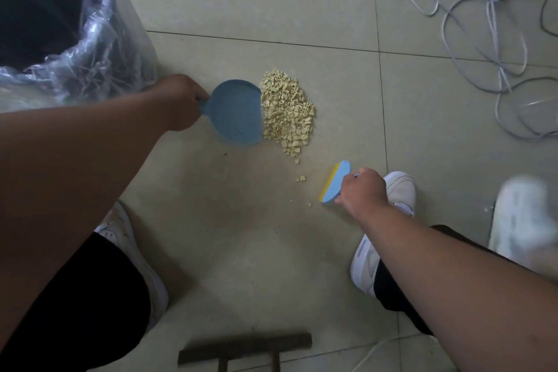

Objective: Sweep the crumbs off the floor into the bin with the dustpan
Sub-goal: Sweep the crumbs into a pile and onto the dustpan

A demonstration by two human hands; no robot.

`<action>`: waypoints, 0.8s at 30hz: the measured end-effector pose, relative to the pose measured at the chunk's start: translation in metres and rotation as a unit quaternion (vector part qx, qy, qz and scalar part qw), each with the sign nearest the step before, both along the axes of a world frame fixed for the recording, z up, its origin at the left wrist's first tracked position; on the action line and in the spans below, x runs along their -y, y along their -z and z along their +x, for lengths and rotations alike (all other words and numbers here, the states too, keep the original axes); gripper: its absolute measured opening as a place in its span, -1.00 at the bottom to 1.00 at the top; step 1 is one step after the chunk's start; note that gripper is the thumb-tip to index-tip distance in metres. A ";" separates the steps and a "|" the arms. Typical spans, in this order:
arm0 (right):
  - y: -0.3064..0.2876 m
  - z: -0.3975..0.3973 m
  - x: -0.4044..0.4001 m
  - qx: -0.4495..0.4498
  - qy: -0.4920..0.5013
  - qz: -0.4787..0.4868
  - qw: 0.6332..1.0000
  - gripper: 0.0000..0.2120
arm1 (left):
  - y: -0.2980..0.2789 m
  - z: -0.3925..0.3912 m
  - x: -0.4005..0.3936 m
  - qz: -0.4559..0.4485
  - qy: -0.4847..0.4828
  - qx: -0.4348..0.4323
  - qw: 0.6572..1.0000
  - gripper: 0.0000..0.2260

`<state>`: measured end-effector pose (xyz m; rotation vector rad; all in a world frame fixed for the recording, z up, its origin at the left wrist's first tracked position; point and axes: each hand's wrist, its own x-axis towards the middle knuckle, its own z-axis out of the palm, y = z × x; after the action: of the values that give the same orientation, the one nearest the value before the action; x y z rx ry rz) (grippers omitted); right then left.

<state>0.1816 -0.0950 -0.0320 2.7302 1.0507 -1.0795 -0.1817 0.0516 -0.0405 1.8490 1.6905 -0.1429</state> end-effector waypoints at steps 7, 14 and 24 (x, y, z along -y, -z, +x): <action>0.005 -0.039 0.014 -0.018 0.011 -0.006 1.000 -0.76 | -0.003 -0.006 0.000 -0.019 0.007 0.008 1.000 -0.76; 0.034 -0.049 -0.022 -0.044 0.030 0.004 0.999 -0.61 | -0.001 -0.010 -0.001 -0.019 -0.013 0.004 1.000 -0.69; 0.011 -0.052 -0.074 -0.124 0.159 0.089 0.975 -0.78 | 0.006 -0.016 -0.005 -0.032 -0.023 -0.019 0.999 -0.63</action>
<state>0.1299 -0.0209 -0.0427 3.0440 0.7783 -1.4722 -0.1978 0.0569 -0.0466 1.7687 1.7330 -0.2116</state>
